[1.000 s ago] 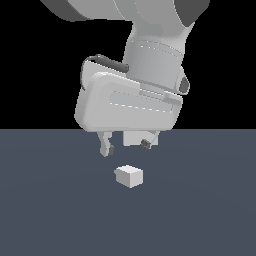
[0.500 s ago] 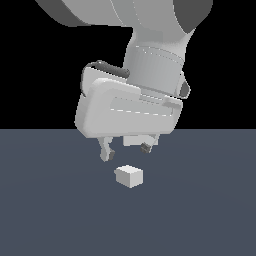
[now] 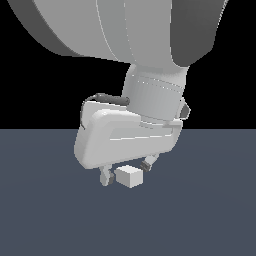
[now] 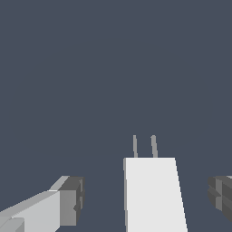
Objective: Plug the charger into the wall socket.
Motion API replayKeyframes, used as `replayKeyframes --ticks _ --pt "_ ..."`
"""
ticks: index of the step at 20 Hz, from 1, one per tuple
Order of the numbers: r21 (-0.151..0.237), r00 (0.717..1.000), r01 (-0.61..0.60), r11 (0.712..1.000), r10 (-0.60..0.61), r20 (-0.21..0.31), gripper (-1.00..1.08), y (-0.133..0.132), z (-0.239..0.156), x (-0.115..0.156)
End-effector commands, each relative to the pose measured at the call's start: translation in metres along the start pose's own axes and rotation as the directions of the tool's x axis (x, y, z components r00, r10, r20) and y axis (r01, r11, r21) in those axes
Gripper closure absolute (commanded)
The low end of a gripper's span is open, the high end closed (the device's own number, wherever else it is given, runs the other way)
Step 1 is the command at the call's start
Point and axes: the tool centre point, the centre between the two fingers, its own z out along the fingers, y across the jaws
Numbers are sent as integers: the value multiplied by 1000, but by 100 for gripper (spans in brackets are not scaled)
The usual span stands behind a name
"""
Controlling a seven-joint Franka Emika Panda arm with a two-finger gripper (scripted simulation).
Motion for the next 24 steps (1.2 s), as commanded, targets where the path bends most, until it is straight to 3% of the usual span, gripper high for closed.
replayKeyframes --ticks 1,4,5,17,24 --pt "-1 1000 1 1000 -1 -1 -92 0 6 -2" --pt "-1 1000 1 1000 -1 -1 -92 0 8 -3" --pt "-1 1000 1 1000 -1 -1 108 0 8 -3" --pt "0 1000 1 1000 -1 -2 108 -1 7 -1" --pt "-23 998 -59 998 59 -5 108 6 0 7"
